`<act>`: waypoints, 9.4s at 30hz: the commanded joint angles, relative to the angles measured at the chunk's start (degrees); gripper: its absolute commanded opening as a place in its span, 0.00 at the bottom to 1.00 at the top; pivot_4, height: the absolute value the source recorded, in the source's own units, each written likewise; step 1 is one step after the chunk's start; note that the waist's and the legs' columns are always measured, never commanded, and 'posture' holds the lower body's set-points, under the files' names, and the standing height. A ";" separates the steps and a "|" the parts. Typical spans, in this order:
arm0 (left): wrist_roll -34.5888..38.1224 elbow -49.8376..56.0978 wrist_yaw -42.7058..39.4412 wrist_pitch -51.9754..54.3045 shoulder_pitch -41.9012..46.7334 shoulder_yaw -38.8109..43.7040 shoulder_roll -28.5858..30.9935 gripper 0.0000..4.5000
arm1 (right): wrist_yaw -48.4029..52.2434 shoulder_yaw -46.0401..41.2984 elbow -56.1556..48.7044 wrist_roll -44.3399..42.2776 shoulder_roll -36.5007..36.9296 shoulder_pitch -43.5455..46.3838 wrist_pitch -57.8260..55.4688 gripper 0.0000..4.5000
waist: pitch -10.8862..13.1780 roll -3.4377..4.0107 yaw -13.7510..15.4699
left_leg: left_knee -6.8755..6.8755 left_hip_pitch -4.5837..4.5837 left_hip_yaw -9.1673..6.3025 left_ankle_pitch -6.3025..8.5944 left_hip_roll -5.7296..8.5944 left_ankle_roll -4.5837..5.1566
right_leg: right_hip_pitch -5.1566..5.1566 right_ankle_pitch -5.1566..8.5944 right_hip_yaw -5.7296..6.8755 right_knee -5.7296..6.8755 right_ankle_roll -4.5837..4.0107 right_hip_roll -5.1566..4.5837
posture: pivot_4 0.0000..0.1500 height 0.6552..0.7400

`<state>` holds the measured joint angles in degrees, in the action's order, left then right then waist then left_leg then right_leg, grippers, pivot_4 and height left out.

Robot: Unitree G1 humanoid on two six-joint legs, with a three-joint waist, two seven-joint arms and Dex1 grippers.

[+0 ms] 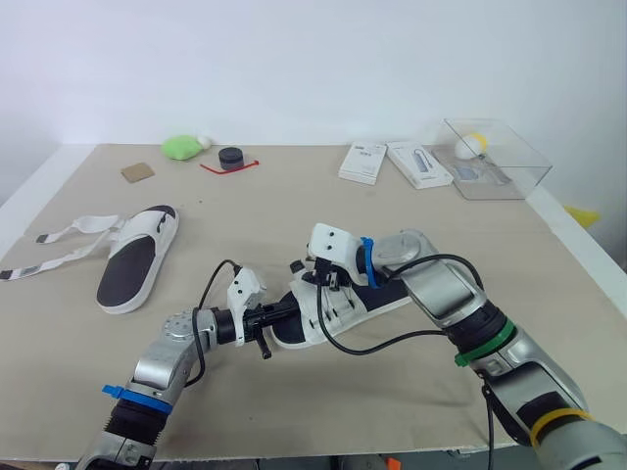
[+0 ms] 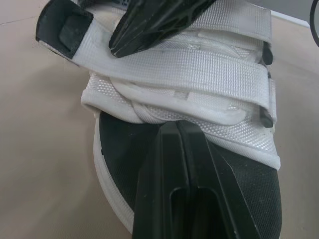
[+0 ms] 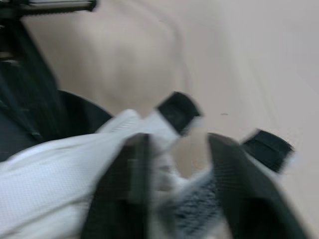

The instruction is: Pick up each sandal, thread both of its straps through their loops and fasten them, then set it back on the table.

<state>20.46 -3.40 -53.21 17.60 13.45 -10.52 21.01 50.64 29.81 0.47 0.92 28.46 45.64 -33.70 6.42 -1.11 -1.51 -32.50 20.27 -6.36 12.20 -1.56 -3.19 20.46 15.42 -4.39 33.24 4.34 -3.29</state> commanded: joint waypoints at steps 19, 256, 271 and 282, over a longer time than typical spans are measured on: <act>-2.51 -1.70 0.87 2.52 -2.67 -0.63 1.83 0.00 | -0.84 -14.82 -0.57 -6.88 -6.23 -0.47 7.43 0.99 | -0.05 0.01 0.00 | 0.06 0.01 -0.03 0.01 0.02 -0.02 | -0.04 -0.11 0.00 0.07 0.07 0.01 | 1.00 1.00; 33.47 -20.00 20.99 42.23 24.02 23.13 13.38 1.00 | -6.05 -11.52 -8.62 -15.21 -3.39 -23.38 2.14 0.01 | 0.63 -0.82 -0.38 | 0.00 0.41 -0.08 -0.54 -0.16 0.76 | 0.50 -1.46 0.18 0.94 0.05 0.69 | 1.00 1.00; 29.49 -40.38 32.03 46.99 35.76 32.72 2.77 1.00 | -7.27 -11.87 -9.71 -13.57 -5.14 -23.18 1.40 0.01 | 0.45 -1.09 -1.11 | 0.09 0.35 -0.12 -0.71 -0.14 0.40 | 0.47 -1.51 0.18 0.93 0.04 0.69 | 1.00 1.00; 26.83 -47.53 33.10 44.81 38.95 37.30 1.64 0.26 | -7.57 -11.77 -10.04 -13.31 -5.76 -23.22 1.23 0.00 | 0.42 -1.12 -1.13 | 0.10 0.34 -0.12 -0.74 -0.13 0.31 | 0.46 -1.53 0.18 0.92 0.08 0.67 | 1.00 1.00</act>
<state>47.24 -50.12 -20.44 63.42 50.28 24.54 22.50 43.42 18.15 -7.88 -12.64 23.01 22.06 -32.37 6.84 -2.22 -2.64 -32.39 20.61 -6.48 11.46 -1.69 -2.88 20.92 13.88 -4.21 34.17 4.41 -2.62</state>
